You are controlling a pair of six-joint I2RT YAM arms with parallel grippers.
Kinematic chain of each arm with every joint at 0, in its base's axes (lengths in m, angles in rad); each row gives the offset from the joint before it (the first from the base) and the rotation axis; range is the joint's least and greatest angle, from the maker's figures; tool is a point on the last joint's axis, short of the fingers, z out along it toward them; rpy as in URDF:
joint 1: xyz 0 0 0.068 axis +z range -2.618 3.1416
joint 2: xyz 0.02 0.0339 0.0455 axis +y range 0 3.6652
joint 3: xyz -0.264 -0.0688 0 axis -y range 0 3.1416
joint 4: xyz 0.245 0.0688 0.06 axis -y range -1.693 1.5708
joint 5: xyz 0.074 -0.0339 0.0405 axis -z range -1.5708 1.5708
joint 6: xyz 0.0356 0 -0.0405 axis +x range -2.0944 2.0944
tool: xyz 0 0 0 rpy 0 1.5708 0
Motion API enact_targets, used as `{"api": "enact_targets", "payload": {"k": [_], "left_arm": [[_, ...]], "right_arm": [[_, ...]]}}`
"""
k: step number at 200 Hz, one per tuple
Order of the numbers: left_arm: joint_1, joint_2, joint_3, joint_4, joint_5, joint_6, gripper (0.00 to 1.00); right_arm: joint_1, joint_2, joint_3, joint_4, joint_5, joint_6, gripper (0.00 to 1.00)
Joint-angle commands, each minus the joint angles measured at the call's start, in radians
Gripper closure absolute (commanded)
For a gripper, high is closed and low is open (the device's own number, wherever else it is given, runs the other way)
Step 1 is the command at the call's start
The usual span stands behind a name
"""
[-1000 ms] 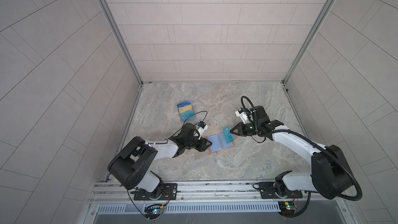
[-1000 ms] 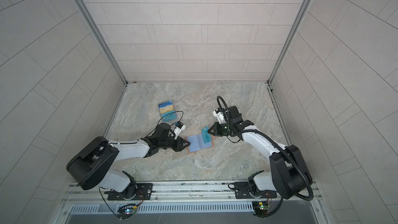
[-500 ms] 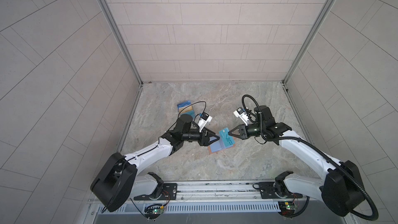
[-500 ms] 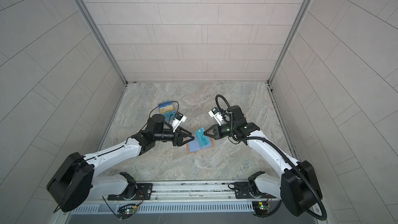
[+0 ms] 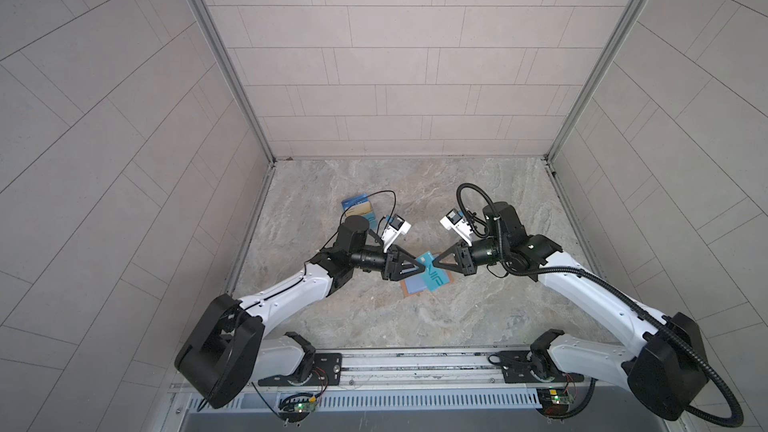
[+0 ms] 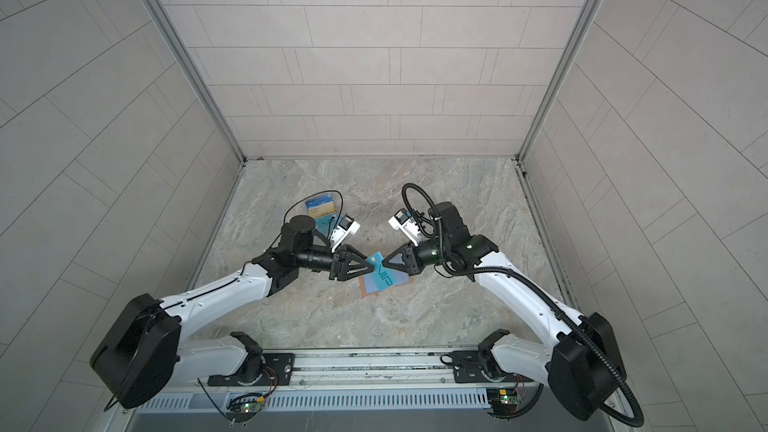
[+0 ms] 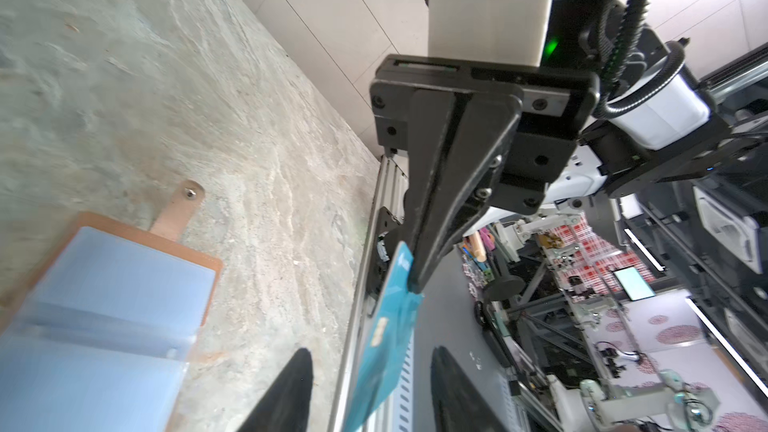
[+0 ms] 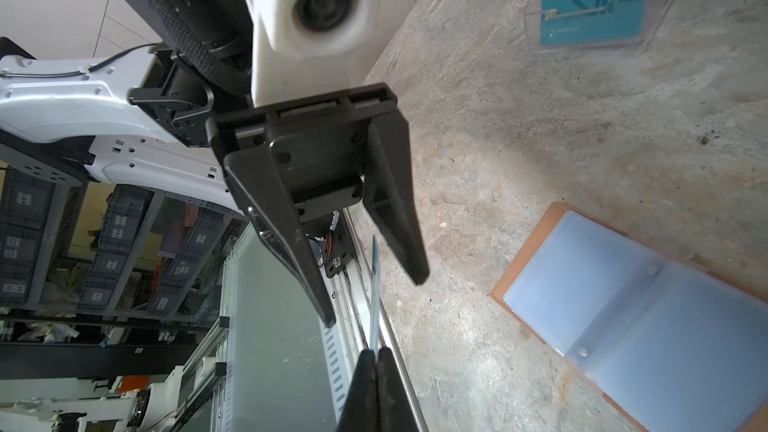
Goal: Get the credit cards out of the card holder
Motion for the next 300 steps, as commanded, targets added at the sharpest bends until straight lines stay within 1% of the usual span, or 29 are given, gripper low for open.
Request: {"api": "enact_targets", "payload": {"k": [1, 9, 19, 41, 56, 64, 70, 82, 95, 102, 118, 126, 143, 162, 179, 206, 221, 245, 275, 300], "left_arm": [[-0.014, 0.000, 0.031, -0.009, 0.045, 0.007, 0.68], [-0.013, -0.001, 0.033, -0.013, 0.043, 0.009, 0.73], [-0.013, -0.005, 0.035, -0.015, 0.035, 0.006, 0.76], [-0.013, -0.006, 0.043, -0.014, 0.026, 0.000, 0.86], [-0.014, -0.002, 0.047, -0.012, 0.020, -0.007, 0.97], [-0.012, 0.000, 0.050, -0.011, 0.010, -0.018, 0.99], [-0.012, 0.000, 0.049, -0.006, -0.001, -0.024, 0.99], [-0.010, -0.001, 0.042, 0.031, -0.022, -0.056, 1.00], [-0.001, -0.010, 0.029, 0.083, -0.056, -0.097, 1.00], [0.007, -0.019, 0.019, 0.117, -0.083, -0.119, 1.00], [0.024, -0.040, -0.003, 0.163, -0.157, -0.155, 1.00], [0.031, -0.050, -0.012, 0.183, -0.197, -0.174, 1.00], [0.042, -0.067, -0.050, 0.279, -0.272, -0.232, 1.00], [0.044, -0.065, -0.086, 0.400, -0.336, -0.307, 1.00], [0.045, -0.048, -0.108, 0.515, -0.362, -0.371, 1.00], [0.045, -0.005, -0.131, 0.701, -0.372, -0.484, 1.00], [0.044, 0.013, -0.141, 0.775, -0.384, -0.526, 1.00], [0.045, 0.023, -0.149, 0.797, -0.399, -0.537, 1.00], [0.044, 0.023, -0.156, 0.835, -0.402, -0.560, 1.00], [0.044, 0.020, -0.154, 0.850, -0.403, -0.567, 1.00]], "right_arm": [[0.006, 0.013, 0.034, -0.033, -0.023, -0.055, 1.00], [0.005, 0.017, 0.035, -0.042, -0.023, -0.062, 1.00], [0.006, 0.017, 0.035, -0.046, -0.021, -0.065, 1.00], [0.006, 0.013, 0.029, -0.045, -0.014, -0.065, 1.00], [0.005, 0.008, 0.026, -0.044, 0.001, -0.057, 1.00], [0.004, 0.005, 0.025, -0.042, 0.006, -0.045, 1.00], [0.001, 0.002, 0.025, -0.038, 0.007, -0.029, 0.93], [-0.006, -0.002, 0.024, -0.027, 0.015, 0.000, 0.74], [-0.012, -0.015, 0.019, -0.014, 0.050, 0.031, 0.59], [-0.018, -0.025, 0.008, 0.009, 0.063, 0.056, 0.52], [-0.023, -0.057, -0.034, 0.100, 0.093, 0.140, 0.43], [-0.024, -0.074, -0.059, 0.154, 0.119, 0.189, 0.41], [-0.023, -0.103, -0.126, 0.305, 0.163, 0.313, 0.37], [-0.021, -0.109, -0.176, 0.428, 0.199, 0.411, 0.36], [-0.020, -0.099, -0.207, 0.531, 0.206, 0.484, 0.38], [-0.014, -0.091, -0.213, 0.611, 0.236, 0.535, 0.44], [-0.007, -0.084, -0.216, 0.669, 0.241, 0.563, 0.48], [0.008, -0.077, -0.217, 0.739, 0.255, 0.588, 0.55], [0.028, -0.059, -0.206, 0.786, 0.263, 0.606, 0.60], [0.036, -0.038, -0.198, 0.831, 0.262, 0.629, 0.66]]}}
